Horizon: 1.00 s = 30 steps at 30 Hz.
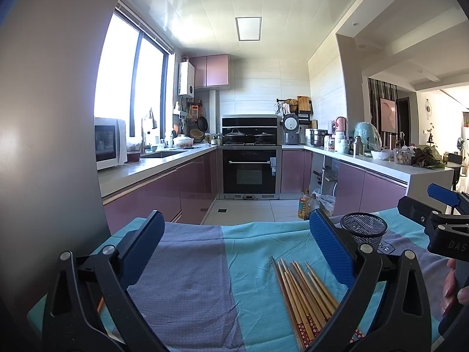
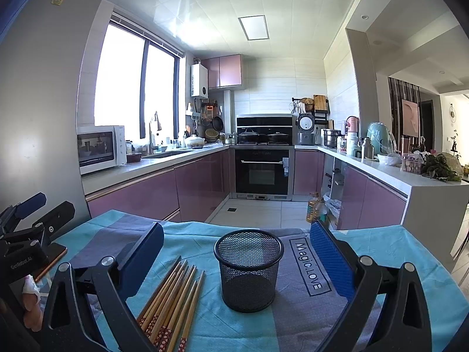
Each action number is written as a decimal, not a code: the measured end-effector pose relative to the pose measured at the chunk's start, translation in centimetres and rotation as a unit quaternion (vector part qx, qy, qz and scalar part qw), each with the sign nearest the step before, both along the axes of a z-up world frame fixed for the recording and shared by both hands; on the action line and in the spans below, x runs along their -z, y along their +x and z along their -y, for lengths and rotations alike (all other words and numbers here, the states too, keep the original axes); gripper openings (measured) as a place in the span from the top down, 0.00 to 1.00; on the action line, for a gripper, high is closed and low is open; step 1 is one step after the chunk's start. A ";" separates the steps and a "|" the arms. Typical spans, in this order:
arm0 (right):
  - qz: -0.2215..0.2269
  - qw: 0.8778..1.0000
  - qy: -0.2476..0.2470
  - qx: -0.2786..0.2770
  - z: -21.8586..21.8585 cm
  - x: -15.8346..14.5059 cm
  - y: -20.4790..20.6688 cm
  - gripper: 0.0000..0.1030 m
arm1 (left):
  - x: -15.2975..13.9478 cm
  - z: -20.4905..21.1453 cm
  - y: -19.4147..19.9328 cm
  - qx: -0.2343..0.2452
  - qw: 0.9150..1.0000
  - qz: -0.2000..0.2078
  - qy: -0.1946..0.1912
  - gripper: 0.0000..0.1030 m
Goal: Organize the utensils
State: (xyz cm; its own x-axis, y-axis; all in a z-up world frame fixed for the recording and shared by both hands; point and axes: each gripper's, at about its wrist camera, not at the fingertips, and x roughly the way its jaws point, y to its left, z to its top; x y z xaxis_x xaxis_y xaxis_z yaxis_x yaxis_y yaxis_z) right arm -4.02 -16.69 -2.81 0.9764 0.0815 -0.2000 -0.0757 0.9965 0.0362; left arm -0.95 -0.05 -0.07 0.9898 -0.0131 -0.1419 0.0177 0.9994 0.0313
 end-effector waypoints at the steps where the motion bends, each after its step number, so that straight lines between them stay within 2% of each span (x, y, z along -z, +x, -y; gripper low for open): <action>1: 0.000 1.000 0.000 0.000 0.0 0.0 0.0 0.06 | 0.0 0.0 0.0 0.000 1.000 0.000 0.000 0.05; 30: -0.006 1.000 0.002 0.001 0.0 0.1 0.4 0.06 | -0.1 0.2 0.0 0.001 1.000 -0.001 -0.002 0.05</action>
State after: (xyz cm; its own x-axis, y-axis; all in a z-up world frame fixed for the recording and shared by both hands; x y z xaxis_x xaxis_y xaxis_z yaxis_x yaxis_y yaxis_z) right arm -3.63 -16.73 -2.94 0.9741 0.0813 -0.2111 -0.0741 0.9964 0.0415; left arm -0.95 -0.20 -0.01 0.9894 -0.0154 -0.1445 0.0195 0.9994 0.0271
